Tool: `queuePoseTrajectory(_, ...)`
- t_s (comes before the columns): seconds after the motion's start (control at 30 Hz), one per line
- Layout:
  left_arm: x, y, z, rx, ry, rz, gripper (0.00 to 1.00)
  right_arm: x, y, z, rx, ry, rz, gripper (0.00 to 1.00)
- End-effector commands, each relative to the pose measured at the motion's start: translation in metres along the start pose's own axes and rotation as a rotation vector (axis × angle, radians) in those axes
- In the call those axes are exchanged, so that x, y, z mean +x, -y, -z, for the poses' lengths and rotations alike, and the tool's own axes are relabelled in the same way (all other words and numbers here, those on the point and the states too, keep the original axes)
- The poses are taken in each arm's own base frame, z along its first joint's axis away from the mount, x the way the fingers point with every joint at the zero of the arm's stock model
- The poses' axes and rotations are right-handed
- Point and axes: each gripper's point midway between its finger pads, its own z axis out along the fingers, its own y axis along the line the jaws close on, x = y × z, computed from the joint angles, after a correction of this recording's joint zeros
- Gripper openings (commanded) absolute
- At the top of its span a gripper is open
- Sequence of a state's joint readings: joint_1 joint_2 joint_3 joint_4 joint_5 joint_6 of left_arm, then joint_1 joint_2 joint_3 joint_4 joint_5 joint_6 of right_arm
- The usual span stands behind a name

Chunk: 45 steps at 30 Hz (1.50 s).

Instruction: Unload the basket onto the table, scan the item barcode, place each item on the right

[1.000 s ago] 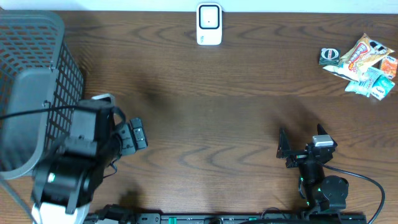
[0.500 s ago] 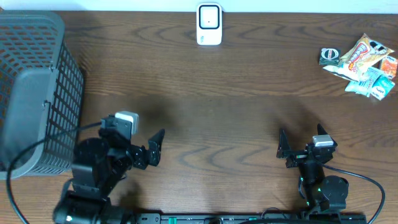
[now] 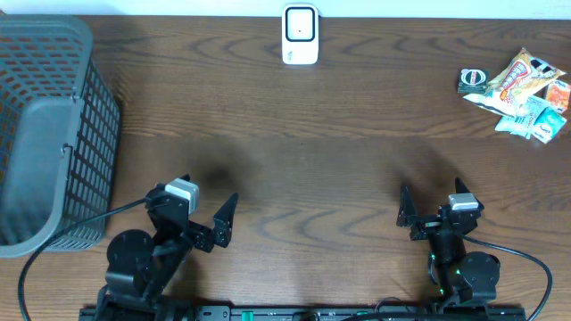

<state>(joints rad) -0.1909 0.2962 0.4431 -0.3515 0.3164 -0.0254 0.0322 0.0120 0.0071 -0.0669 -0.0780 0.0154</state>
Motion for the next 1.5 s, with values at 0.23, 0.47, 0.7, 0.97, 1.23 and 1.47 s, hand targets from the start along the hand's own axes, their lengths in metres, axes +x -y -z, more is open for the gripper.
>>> queuePoseTrajectory(0.23,0.009,-0.020,0.009,-0.079,0.087,-0.001,0.98,0.000,-0.003,0.000,-0.015,0.002,-0.005,0.99)
queuePoseTrajectory(0.47,-0.008,-0.027,0.004,-0.093,0.250,-0.050,0.98,0.000,-0.003,0.000,-0.015,0.002,-0.005,0.99)
queuePoseTrajectory(0.7,-0.018,-0.033,0.001,-0.113,0.362,-0.083,0.98,0.000,-0.003,0.000,-0.015,0.002,-0.005,0.99)
queuePoseTrajectory(0.97,-0.014,-0.042,0.003,-0.157,0.417,-0.088,0.98,0.000,-0.003,0.000,-0.015,0.002,-0.005,0.99)
queuePoseTrajectory(1.23,-0.004,-0.060,0.004,-0.217,0.438,-0.045,0.98,0.000,-0.003,0.000,-0.015,0.002,-0.005,0.99)
queuePoseTrajectory(1.47,0.000,-0.067,0.004,-0.248,0.450,-0.033,0.98,0.000,-0.003,0.000,-0.015,0.002,-0.005,0.99)
